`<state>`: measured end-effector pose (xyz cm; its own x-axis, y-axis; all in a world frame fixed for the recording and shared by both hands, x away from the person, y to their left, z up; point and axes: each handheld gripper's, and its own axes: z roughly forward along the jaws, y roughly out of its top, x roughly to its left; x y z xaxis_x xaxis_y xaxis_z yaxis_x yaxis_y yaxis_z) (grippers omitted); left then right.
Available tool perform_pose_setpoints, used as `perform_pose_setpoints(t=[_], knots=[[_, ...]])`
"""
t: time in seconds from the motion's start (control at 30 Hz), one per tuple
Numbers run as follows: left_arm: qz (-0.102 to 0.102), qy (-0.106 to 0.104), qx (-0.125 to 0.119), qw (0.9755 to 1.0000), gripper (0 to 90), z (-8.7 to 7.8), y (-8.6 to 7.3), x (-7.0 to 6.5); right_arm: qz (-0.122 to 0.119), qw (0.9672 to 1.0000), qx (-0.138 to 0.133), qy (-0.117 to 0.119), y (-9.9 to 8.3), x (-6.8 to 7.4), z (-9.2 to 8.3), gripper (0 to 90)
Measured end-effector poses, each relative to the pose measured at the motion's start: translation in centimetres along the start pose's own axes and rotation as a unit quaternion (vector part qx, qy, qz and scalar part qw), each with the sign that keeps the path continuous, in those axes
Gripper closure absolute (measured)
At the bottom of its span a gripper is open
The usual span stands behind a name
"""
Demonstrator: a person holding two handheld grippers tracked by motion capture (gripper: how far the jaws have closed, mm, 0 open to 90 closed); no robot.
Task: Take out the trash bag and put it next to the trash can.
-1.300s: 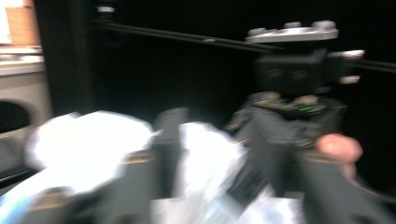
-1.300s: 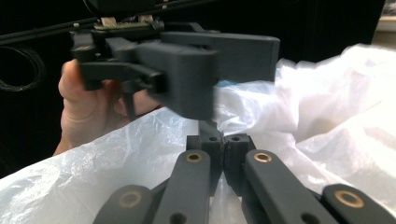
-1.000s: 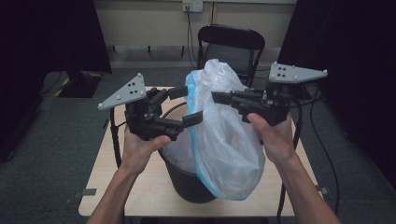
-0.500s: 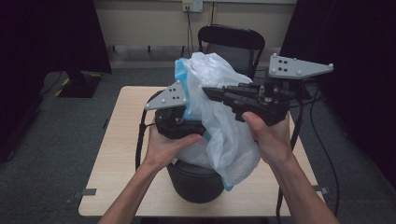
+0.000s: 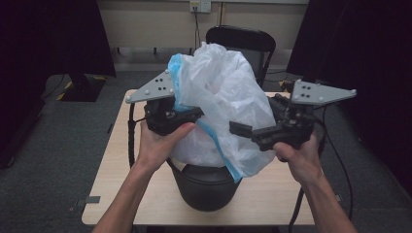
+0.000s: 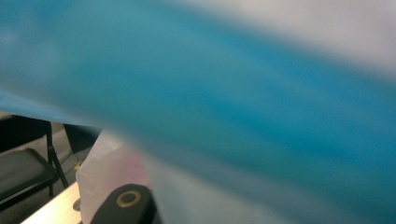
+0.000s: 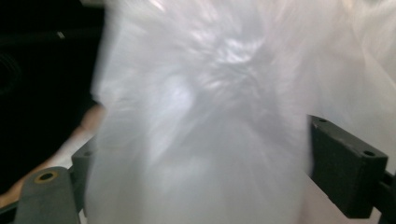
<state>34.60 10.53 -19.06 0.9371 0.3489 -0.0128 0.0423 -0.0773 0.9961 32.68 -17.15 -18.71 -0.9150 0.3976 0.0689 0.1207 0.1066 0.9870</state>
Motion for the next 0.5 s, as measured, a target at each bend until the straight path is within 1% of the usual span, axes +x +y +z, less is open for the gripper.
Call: perform_pose_setpoints(t=[0.03,0.1,0.17,0.2,0.23,0.27,0.37,0.4,0.43,0.47,0.5], knots=[[0.002,-0.007,-0.003,1.0,89.5,0.0,0.2,-0.1,-0.001,1.0,0.007,0.001,-0.4,-0.2,0.4,14.2],[0.003,-0.013,-0.002,0.9999,89.5,0.2,0.6,-0.4,-0.001,0.9999,0.01,0.003,-1.0,-0.6,1.4,13.5],[0.001,-0.024,-0.007,0.9997,89.5,0.7,0.8,-0.7,-0.01,0.9996,0.02,0.019,-1.2,-1.0,2.4,15.2],[0.001,-0.026,-0.007,0.9996,89.5,1.1,0.8,-0.8,-0.014,0.9994,0.022,0.024,-1.2,-1.1,2.9,15.0],[0.001,-0.028,-0.007,0.9996,89.5,1.5,0.8,-1.0,-0.015,0.9991,0.024,0.033,-1.2,-1.2,3.4,14.7],[-0.004,-0.03,-0.009,0.9995,89.4,1.8,0.8,-1.0,-0.015,0.9989,0.026,0.035,-1.2,-1.3,3.7,14.2],[-0.01,-0.038,-0.01,0.9992,89.5,2.4,0.7,-1.0,-0.019,0.999,0.023,0.033,-1.2,-1.6,4.2,15.0],[-0.013,-0.043,-0.009,0.9989,89.5,2.5,0.7,-1.0,-0.023,0.9991,0.025,0.024,-1.3,-1.7,4.2,15.4],[-0.01,-0.041,-0.006,0.9991,89.5,2.6,0.7,-1.1,-0.028,0.9991,0.03,0.011,-1.3,-1.8,4.3,17.6],[-0.008,-0.039,-0.003,0.9992,89.4,2.6,0.7,-1.2,-0.03,0.999,0.032,0.005,-1.4,-1.9,4.4,21.8],[-0.006,-0.036,-0.002,0.9993,89.5,2.6,0.6,-1.2,-0.031,0.999,0.03,0.004,-1.6,-2.0,4.4,26.8]])
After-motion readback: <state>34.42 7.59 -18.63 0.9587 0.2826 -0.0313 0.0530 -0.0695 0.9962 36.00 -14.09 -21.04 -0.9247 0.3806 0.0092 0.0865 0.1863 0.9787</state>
